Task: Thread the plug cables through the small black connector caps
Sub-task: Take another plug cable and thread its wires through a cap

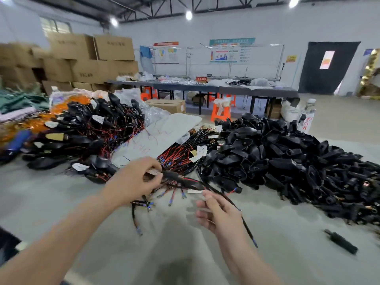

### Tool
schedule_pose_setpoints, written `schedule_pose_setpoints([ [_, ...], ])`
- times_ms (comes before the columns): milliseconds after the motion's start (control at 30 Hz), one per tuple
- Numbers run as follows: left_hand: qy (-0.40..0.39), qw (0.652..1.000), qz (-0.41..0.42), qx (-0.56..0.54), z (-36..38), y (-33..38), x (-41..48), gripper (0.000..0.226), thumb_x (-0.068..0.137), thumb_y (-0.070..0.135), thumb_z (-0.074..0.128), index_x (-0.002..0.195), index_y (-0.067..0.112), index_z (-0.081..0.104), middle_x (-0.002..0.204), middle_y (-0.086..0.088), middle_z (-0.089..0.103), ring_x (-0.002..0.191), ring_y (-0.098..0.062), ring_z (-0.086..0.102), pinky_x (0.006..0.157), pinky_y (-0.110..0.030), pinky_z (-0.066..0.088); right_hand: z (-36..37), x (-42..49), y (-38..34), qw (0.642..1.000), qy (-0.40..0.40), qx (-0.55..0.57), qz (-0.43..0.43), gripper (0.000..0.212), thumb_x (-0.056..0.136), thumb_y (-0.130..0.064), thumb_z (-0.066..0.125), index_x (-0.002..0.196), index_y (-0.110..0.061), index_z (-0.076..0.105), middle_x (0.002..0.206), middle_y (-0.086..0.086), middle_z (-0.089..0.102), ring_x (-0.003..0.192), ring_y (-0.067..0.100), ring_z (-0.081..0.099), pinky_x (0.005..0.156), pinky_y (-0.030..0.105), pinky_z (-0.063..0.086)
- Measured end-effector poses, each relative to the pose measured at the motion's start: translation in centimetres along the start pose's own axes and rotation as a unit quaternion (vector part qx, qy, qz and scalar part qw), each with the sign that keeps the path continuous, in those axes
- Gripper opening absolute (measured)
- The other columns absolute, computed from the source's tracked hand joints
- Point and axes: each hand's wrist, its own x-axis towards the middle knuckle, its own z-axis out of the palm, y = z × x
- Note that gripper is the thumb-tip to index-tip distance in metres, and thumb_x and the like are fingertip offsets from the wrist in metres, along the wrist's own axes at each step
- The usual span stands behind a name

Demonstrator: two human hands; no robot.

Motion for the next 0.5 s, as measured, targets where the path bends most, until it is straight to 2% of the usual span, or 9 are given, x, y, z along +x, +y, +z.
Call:
schedule_pose_setpoints([
  [67, 0.025, 0.997, -0.031, 0.068, -2.8, -3.0, 0.8, 0.017, 0.089, 0.023, 0.070, 0.105, 0.024, 0.064, 0.117, 0.001, 0.067, 0.112, -0.019, 0.061, 0.102, -0.037, 0.046, 1.9, -0.1, -0.2, 0.999, -0.033, -0.025, 0.013, 0.018, 0.101, -0.004, 0.052, 0.104, -0.010, 0.069, 0.072, 0.002, 0.072, 0.056, 0.013, 0.065, 0.053, 0.023, 0.054],
  [133, 0.024, 0.987, -0.097, 0.130, -4.8, -5.4, 1.4, 0.037, 0.090, 0.022, 0.070, 0.125, 0.011, 0.063, 0.141, -0.013, 0.054, 0.134, -0.029, 0.048, 0.115, -0.040, 0.034, 2.6, -0.7, -0.2, 0.996, -0.066, -0.052, 0.026, 0.020, 0.100, -0.004, 0.052, 0.107, -0.010, 0.069, 0.077, 0.001, 0.073, 0.060, 0.016, 0.067, 0.055, 0.024, 0.054],
  [167, 0.019, 0.982, -0.133, 0.136, -5.3, -6.1, 1.6, 0.045, 0.092, 0.022, 0.068, 0.133, 0.008, 0.058, 0.148, -0.017, 0.046, 0.139, -0.030, 0.041, 0.117, -0.039, 0.029, 2.5, -1.0, -0.2, 0.994, -0.081, -0.067, 0.026, 0.021, 0.100, -0.004, 0.051, 0.107, -0.011, 0.069, 0.079, 0.001, 0.074, 0.061, 0.017, 0.067, 0.056, 0.025, 0.055],
  [233, 0.032, 0.979, -0.171, 0.106, -4.9, -6.7, 1.6, 0.046, 0.094, 0.019, 0.064, 0.137, 0.007, 0.053, 0.146, -0.019, 0.045, 0.137, -0.033, 0.041, 0.114, -0.038, 0.028, 1.6, -1.6, -0.2, 0.990, -0.098, -0.096, 0.015, 0.022, 0.100, -0.005, 0.050, 0.108, -0.012, 0.069, 0.080, 0.001, 0.074, 0.063, 0.017, 0.068, 0.058, 0.025, 0.055],
  [300, 0.041, 0.983, -0.168, 0.064, -3.1, -5.7, 1.5, 0.042, 0.095, 0.018, 0.061, 0.135, 0.009, 0.054, 0.139, -0.015, 0.049, 0.131, -0.032, 0.043, 0.112, -0.041, 0.031, 0.0, -1.7, -0.4, 0.989, -0.085, -0.119, 0.001, 0.023, 0.101, -0.004, 0.047, 0.107, -0.012, 0.068, 0.077, 0.001, 0.074, 0.061, 0.017, 0.066, 0.057, 0.025, 0.054],
  [400, 0.011, 0.990, -0.141, 0.016, 1.0, -3.3, 1.7, 0.036, 0.098, 0.021, 0.056, 0.133, 0.016, 0.054, 0.137, -0.006, 0.053, 0.130, -0.025, 0.044, 0.112, -0.040, 0.034, -3.3, -1.3, -0.6, 0.991, -0.024, -0.132, -0.018, 0.023, 0.102, -0.001, 0.046, 0.106, -0.009, 0.067, 0.072, 0.001, 0.072, 0.055, 0.014, 0.062, 0.051, 0.022, 0.049],
  [500, -0.021, 0.994, -0.109, -0.004, 5.0, -0.7, 2.8, 0.033, 0.099, 0.023, 0.054, 0.131, 0.019, 0.056, 0.132, -0.002, 0.056, 0.121, -0.019, 0.050, 0.106, -0.036, 0.039, -6.9, -0.5, -0.9, 0.988, 0.043, -0.144, -0.036, 0.027, 0.101, -0.001, 0.046, 0.102, -0.015, 0.069, 0.074, 0.001, 0.071, 0.058, 0.015, 0.058, 0.052, 0.023, 0.042],
])
